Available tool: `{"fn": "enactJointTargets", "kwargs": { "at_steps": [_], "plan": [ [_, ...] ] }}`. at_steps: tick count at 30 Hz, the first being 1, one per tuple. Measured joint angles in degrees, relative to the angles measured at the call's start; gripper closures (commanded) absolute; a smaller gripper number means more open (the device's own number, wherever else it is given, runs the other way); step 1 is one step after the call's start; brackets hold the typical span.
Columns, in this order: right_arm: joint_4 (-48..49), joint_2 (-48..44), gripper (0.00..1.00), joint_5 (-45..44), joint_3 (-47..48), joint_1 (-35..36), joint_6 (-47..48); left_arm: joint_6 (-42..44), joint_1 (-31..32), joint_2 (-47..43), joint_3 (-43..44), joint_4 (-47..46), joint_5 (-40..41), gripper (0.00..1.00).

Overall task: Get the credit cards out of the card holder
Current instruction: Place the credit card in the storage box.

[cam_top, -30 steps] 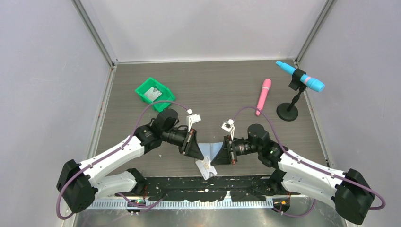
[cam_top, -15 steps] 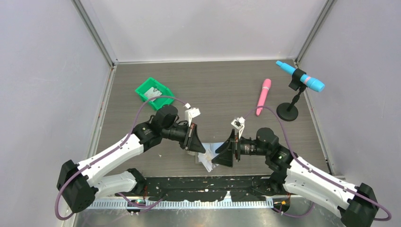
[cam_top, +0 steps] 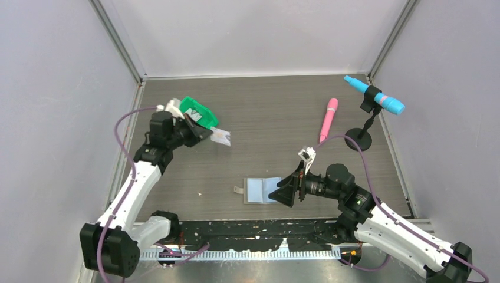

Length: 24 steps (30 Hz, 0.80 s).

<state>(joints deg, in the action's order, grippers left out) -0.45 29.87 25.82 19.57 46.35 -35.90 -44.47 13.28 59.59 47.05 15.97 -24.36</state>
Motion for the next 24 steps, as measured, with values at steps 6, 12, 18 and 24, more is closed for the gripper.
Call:
{"fn": "enactJointTargets", "kwargs": {
  "at_steps": [6,12,18,24],
  "plan": [
    [-2.6,1.4,0.05,-0.9,0.0,0.0,1.8,-7.1,-5.7,-3.2,-2.4,-7.6,19.8,1.0],
    [-3.5,5.7,0.04,-0.9,1.6,0.0,2.8,-10.7,-6.1,0.9,-2.1,-13.4,36.4,1.0],
    [-3.6,8.7,0.05,-0.9,2.7,0.0,3.2,-13.0,-6.8,8.3,-1.0,-17.2,44.0,1.0],
    [-3.8,10.2,0.04,-0.9,2.9,0.0,3.3,-14.1,-7.8,15.6,0.8,-21.0,46.1,1.0]
  ]
}}
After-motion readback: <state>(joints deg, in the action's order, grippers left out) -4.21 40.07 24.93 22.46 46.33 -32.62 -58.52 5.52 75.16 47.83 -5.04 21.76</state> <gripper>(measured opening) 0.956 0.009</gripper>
